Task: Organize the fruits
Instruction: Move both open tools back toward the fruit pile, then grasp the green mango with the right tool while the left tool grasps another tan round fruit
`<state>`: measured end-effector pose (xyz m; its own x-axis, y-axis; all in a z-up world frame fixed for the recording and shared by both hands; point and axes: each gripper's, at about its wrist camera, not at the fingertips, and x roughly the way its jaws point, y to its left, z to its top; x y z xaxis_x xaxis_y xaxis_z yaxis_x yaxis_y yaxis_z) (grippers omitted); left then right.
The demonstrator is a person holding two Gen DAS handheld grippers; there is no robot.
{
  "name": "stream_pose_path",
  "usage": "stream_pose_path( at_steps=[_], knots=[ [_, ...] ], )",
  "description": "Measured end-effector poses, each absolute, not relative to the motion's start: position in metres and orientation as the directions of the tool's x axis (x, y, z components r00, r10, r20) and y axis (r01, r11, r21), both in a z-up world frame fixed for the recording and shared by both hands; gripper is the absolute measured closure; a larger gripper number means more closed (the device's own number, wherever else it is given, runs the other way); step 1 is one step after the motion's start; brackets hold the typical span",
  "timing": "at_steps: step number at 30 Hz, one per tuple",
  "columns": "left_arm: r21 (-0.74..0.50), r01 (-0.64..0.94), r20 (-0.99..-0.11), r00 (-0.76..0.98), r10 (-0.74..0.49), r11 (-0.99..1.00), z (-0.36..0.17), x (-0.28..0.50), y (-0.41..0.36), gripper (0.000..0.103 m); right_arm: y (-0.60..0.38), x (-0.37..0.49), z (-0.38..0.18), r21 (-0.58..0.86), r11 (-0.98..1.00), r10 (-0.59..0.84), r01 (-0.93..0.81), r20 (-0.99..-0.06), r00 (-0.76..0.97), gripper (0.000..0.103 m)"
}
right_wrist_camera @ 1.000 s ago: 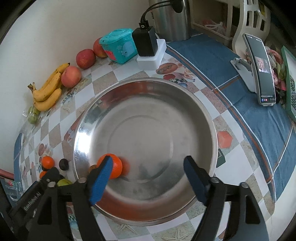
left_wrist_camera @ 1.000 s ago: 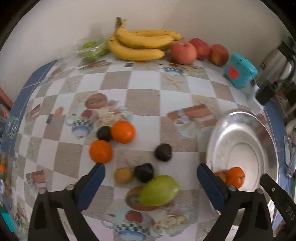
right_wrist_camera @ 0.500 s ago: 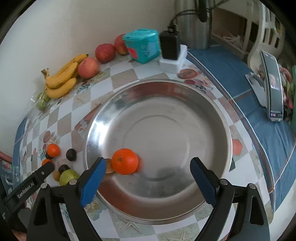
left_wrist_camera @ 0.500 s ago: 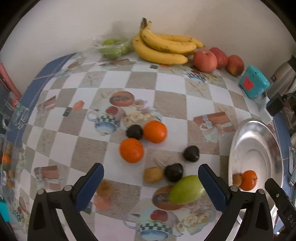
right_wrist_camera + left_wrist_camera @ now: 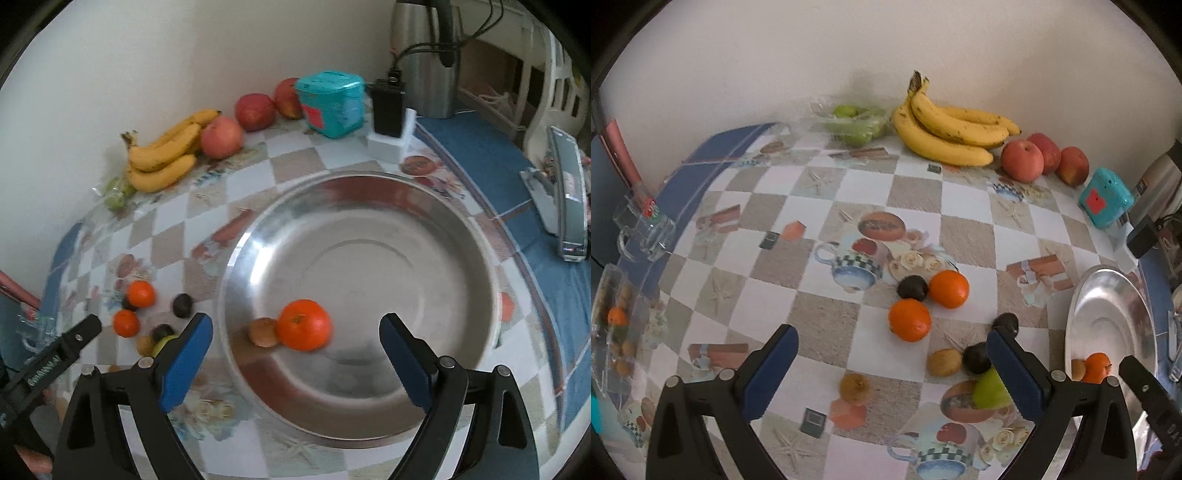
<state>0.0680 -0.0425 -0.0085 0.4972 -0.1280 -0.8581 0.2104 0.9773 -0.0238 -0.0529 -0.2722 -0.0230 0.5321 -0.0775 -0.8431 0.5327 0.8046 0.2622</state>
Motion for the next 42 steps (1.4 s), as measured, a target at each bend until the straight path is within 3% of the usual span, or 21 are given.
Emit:
stream_pose_path(
  at_steps=[12,22,42],
  knots=[
    [-0.035,0.096,-0.824,0.561,-0.083,0.995,0.007,0.071,0.003,0.0,-0.228,-0.029,-0.018,0.288,0.867,0.005,0.406,-0.821,0.571,0.011],
    [-0.116,0.012,-0.814,0.572,-0.102,0.993,0.012,0.074,0.039,0.0,-0.185,-0.001,-0.021,0.332,0.901,0.118,0.281,-0.808,0.577,0.011],
    [-0.148,0.01,-0.937,0.317,-0.143,0.989,-0.055,0.088,0.028,0.001,-0.161,0.02,-0.064,0.246,0.943,0.121,0.225,-0.882,0.455,0.014]
  ],
)
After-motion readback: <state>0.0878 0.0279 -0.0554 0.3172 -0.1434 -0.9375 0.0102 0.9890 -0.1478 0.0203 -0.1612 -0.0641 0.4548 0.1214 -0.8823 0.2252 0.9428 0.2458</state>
